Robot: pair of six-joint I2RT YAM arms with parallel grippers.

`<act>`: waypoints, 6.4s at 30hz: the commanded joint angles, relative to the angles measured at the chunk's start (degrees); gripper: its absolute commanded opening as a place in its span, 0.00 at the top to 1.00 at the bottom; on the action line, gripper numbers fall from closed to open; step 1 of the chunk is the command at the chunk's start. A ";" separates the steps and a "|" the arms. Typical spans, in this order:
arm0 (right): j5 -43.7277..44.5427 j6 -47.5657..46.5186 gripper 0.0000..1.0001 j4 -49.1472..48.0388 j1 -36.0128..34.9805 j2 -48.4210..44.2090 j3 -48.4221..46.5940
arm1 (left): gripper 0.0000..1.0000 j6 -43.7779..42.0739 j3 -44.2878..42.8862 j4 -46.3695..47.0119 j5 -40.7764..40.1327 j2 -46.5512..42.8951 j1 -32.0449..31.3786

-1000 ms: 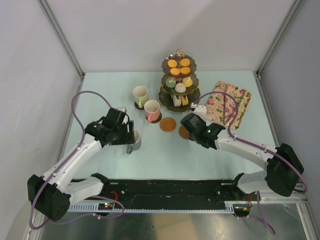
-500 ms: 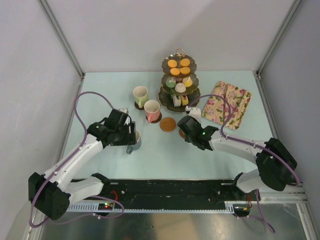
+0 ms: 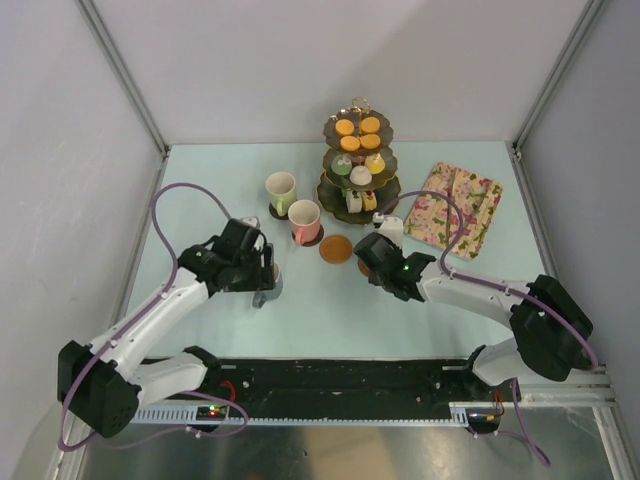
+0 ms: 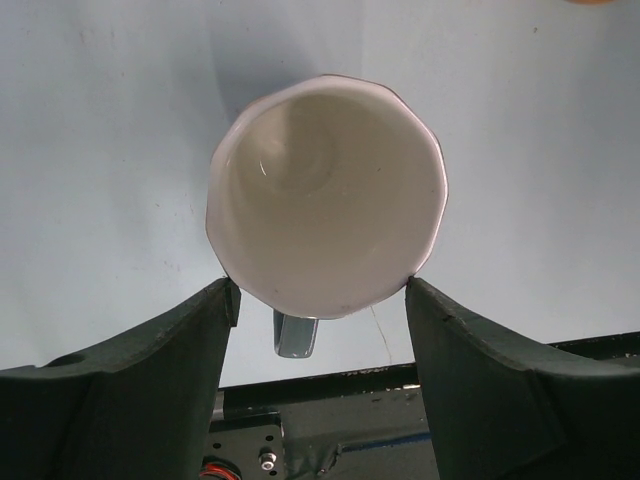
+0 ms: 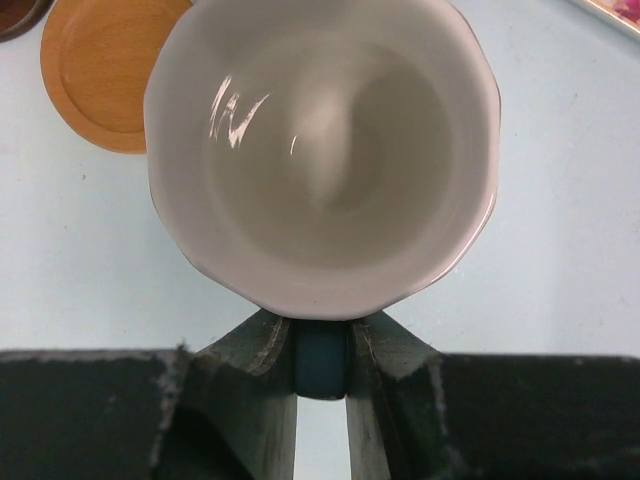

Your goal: Serve the afternoon tea

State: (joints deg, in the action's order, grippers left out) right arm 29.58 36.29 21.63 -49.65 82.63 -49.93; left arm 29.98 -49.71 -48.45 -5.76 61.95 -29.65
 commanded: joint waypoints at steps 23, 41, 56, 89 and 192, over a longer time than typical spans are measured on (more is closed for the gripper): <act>10.21 6.87 0.27 6.96 -1.96 -15.93 0.01 | 0.31 4.81 3.83 1.79 -3.83 -0.66 -5.17; 18.14 7.72 0.25 14.70 -0.38 -28.45 2.51 | 0.54 5.84 6.15 5.56 -6.66 4.73 -8.48; 20.56 4.57 0.24 19.55 4.65 -38.35 4.21 | 1.00 6.26 -5.79 5.60 -6.10 6.90 -14.26; 20.71 -9.56 0.20 19.79 14.91 -50.84 5.16 | 1.00 -1.00 -42.77 5.23 -12.09 43.85 -19.34; 28.56 -17.88 0.01 18.64 18.52 -62.41 6.46 | 0.00 -11.86 -11.14 -0.28 -33.74 -18.69 15.21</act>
State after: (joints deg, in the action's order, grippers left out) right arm 55.07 17.93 41.36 -31.92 19.31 -43.86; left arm 19.40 -58.74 -48.71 -36.05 44.25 -12.84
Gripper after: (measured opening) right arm 0.993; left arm 0.996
